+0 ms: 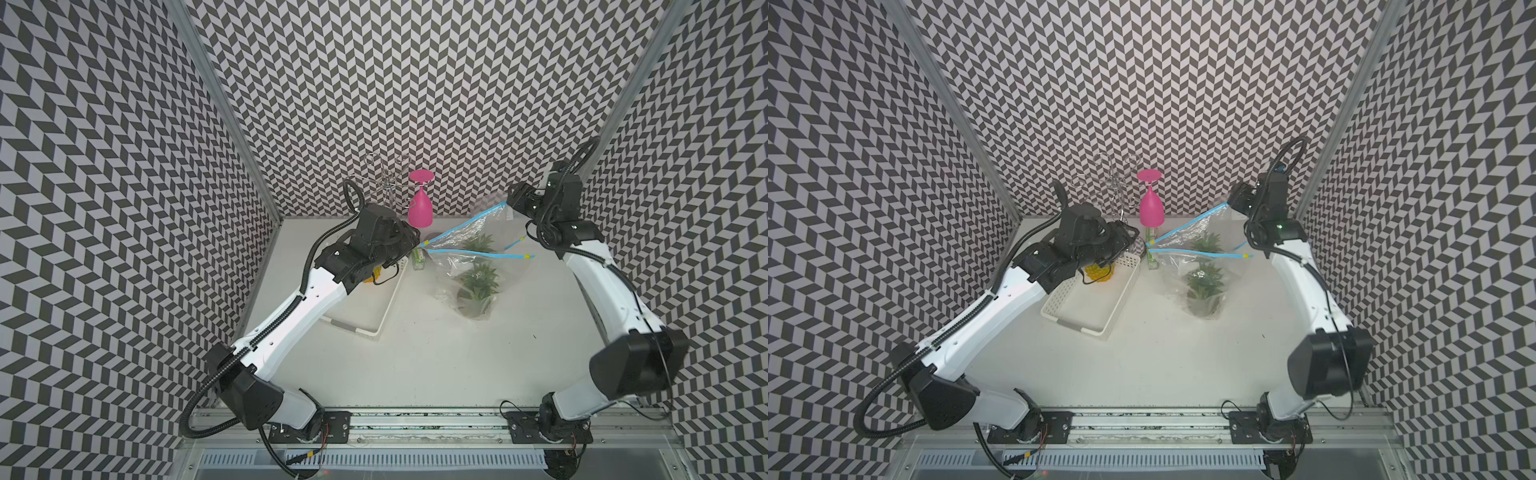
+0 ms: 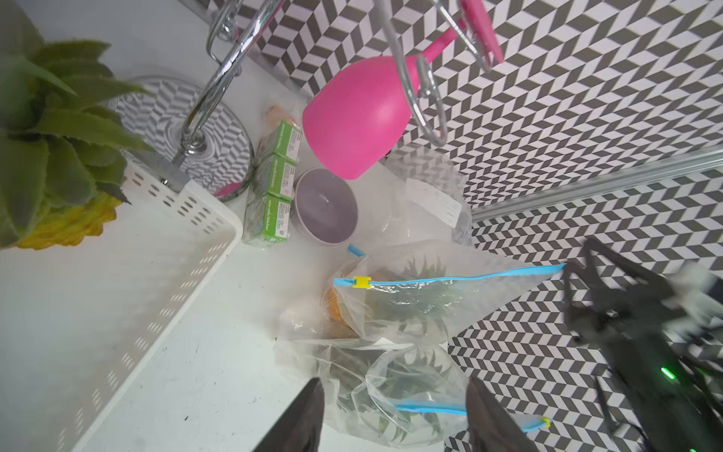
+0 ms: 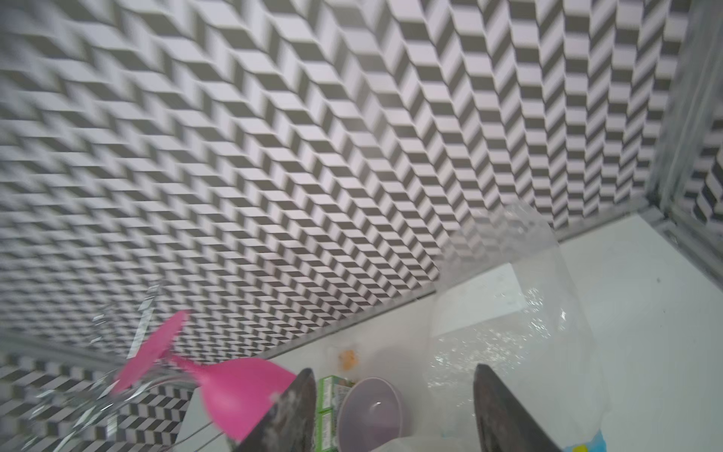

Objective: Open the zip-top bag and take out the pineapple
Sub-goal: Place the zipper food storage bag at the center of the board, then move the zipper food storage bag to the center of the board.

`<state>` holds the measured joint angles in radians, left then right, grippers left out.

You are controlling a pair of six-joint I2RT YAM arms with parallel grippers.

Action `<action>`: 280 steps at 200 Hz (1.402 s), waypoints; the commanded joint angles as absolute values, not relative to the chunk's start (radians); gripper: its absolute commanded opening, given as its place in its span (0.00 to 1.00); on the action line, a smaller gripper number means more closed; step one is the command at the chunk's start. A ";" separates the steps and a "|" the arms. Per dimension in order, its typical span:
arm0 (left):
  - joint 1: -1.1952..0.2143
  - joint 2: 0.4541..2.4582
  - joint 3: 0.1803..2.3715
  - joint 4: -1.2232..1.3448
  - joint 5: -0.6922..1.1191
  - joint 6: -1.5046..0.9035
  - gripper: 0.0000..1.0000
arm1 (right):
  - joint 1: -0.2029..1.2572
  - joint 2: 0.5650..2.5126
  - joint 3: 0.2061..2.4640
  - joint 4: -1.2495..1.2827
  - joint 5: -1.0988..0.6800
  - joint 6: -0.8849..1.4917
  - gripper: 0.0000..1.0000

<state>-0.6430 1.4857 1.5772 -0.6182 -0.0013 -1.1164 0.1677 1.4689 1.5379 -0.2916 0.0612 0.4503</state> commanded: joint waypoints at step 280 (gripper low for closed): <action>-0.620 1.587 1.644 -0.793 0.179 -1.553 0.00 | 0.329 0.893 1.175 -0.550 -0.095 0.159 0.41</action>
